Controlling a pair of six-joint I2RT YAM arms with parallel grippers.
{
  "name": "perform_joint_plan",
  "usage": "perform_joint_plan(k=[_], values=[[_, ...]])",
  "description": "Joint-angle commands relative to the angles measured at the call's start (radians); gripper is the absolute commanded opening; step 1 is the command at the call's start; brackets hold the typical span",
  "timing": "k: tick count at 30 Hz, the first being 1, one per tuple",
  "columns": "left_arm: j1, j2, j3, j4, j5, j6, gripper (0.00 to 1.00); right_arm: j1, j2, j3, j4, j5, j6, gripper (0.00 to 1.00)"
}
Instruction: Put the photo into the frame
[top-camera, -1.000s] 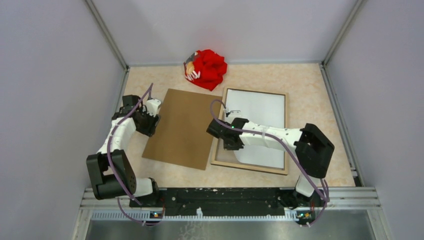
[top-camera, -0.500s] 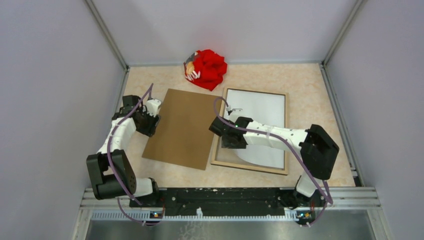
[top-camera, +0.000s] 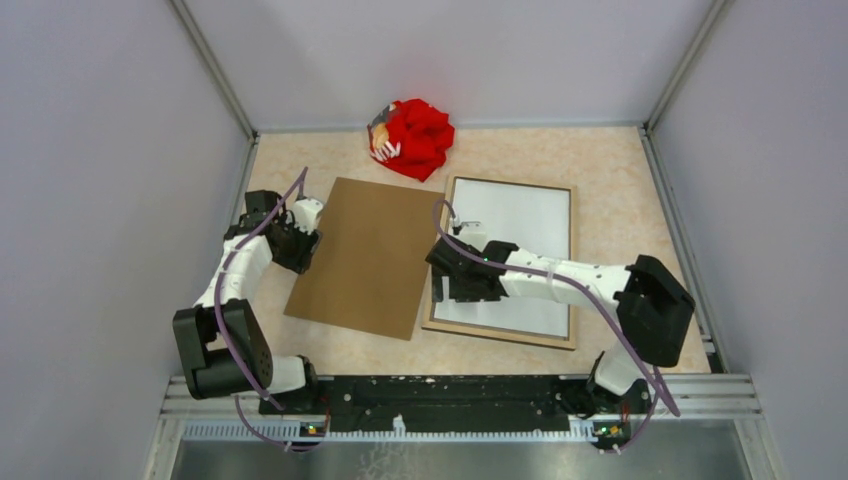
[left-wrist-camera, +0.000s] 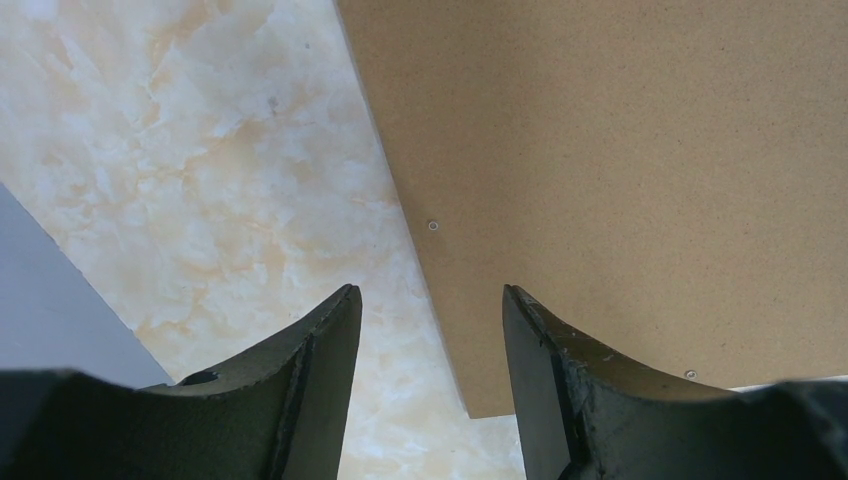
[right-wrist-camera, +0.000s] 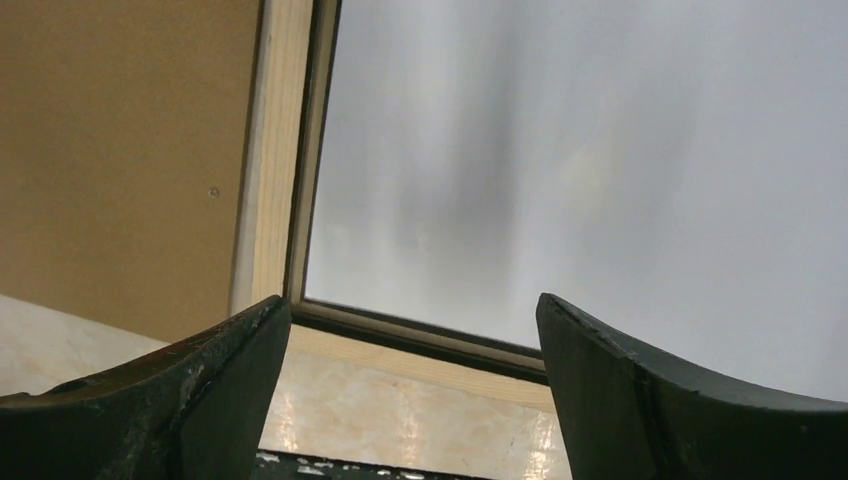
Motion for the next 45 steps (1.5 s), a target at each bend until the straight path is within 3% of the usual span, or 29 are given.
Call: perform_joint_plan(k=[1, 8, 12, 20, 28, 45], values=[[0.002, -0.001, 0.016, 0.003, 0.026, 0.003, 0.62, -0.011, -0.125, -0.018, 0.083, -0.031, -0.032, 0.95], [0.001, 0.032, 0.039, 0.004, 0.023, -0.011, 0.66, -0.012, -0.159, 0.005, 0.081, -0.042, -0.044, 0.97], [0.010, 0.078, 0.069, 0.033, -0.024, -0.007, 0.68, -0.011, -0.131, 0.007, 0.195, -0.094, -0.018, 0.98], [0.091, 0.230, 0.221, 0.064, -0.065, -0.004, 0.69, 0.016, 0.172, 0.246, 0.242, -0.096, -0.006, 0.96], [0.119, 0.364, 0.266, 0.153, -0.116, -0.026, 0.68, 0.011, 0.403, 0.432, 0.225, -0.076, 0.049, 0.95], [0.108, 0.464, 0.265, 0.202, -0.056, -0.051, 0.65, -0.042, 0.393, 0.282, 0.245, -0.041, 0.120, 0.95]])
